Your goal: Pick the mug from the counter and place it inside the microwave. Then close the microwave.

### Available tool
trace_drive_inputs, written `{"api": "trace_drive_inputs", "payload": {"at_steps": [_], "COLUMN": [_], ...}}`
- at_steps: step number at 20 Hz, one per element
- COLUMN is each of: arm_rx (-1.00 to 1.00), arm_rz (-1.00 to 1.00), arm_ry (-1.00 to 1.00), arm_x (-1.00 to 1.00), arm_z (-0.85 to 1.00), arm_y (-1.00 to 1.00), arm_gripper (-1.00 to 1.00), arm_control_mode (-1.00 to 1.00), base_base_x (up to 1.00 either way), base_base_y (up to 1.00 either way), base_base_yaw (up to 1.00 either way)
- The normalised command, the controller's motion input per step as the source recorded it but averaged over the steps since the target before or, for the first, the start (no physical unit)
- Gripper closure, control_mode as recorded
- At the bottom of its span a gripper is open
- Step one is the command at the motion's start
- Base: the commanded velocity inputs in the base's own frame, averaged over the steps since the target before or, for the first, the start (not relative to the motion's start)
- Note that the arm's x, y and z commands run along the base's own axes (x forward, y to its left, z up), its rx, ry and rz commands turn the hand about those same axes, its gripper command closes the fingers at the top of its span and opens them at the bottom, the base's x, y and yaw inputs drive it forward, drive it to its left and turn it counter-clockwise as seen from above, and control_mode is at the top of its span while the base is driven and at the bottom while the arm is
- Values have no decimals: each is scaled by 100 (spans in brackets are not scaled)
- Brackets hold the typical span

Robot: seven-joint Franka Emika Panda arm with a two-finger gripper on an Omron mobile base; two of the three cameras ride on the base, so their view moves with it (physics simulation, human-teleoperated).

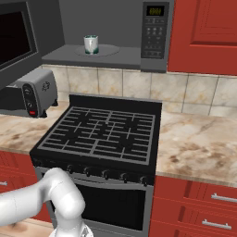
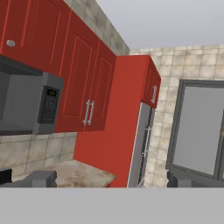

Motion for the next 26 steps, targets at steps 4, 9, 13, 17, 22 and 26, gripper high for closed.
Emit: {"api": "trace_drive_inputs", "payload": {"at_steps": [4, 9, 13, 17, 22, 26], "arm_rx": [-7, -10, -11, -12, -14, -12], "arm_rz": [0, 0, 0, 0, 0, 0], "arm_ry": [17, 16, 14, 10, 0, -5], "arm_x": [54, 57, 53, 43, 10, 1], "arm_z": [0, 0, -2, -6, -8, -9], "arm_y": [19, 15, 25, 37, 56, 57], "arm_gripper": [-100, -100, -100, -100, -100, -100], "arm_control_mode": [-100, -100, -100, -100, -100, -100], "base_base_x": [0, 0, 0, 0, 0, 0], "base_base_y": [0, 0, 0, 0, 0, 0], "base_base_yaw": [0, 0, 0, 0, 0, 0]}}
